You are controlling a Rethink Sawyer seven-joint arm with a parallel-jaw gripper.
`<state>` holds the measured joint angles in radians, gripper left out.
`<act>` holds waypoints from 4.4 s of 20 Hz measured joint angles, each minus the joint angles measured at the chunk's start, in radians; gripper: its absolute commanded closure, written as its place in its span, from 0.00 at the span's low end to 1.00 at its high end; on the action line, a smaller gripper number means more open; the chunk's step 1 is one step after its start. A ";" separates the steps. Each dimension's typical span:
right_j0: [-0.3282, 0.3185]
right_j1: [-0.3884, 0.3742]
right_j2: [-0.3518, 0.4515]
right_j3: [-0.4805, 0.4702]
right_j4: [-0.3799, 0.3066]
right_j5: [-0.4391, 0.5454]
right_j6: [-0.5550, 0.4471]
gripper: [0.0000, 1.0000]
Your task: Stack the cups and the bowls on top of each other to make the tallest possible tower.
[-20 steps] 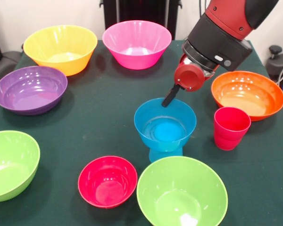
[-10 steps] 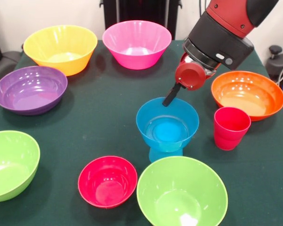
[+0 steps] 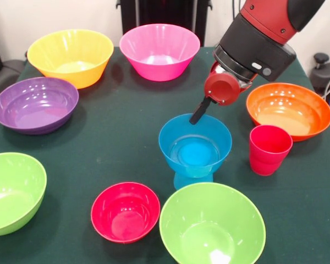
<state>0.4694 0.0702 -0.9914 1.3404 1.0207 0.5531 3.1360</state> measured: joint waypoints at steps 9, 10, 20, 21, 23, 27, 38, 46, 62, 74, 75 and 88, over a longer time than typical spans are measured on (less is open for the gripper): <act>0.000 0.000 0.001 0.000 0.000 0.000 0.000 1.00; 0.000 0.000 0.002 0.000 0.000 0.000 0.000 1.00; 0.000 -0.001 0.010 0.000 0.000 0.000 0.000 0.00; 0.000 -0.001 0.010 0.000 0.000 0.000 0.000 0.00; 0.000 -0.002 0.010 0.000 0.000 -0.001 0.000 0.00; 0.000 -0.003 0.011 0.001 0.000 -0.001 0.000 0.00; 0.000 -0.005 0.012 0.011 0.000 -0.001 0.000 0.00; 0.000 -0.047 0.013 0.048 0.000 -0.007 0.000 0.00; -0.105 -0.346 -0.018 0.038 -0.124 0.009 0.000 0.00; -0.229 -0.497 -0.011 0.034 -0.212 0.016 0.000 0.00; -0.230 -0.500 -0.011 0.034 -0.216 0.017 0.000 0.00; -0.224 -0.486 -0.010 -0.011 -0.265 0.177 0.000 0.00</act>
<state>0.2453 -0.4157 -1.0017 1.3298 0.7557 0.7303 3.1360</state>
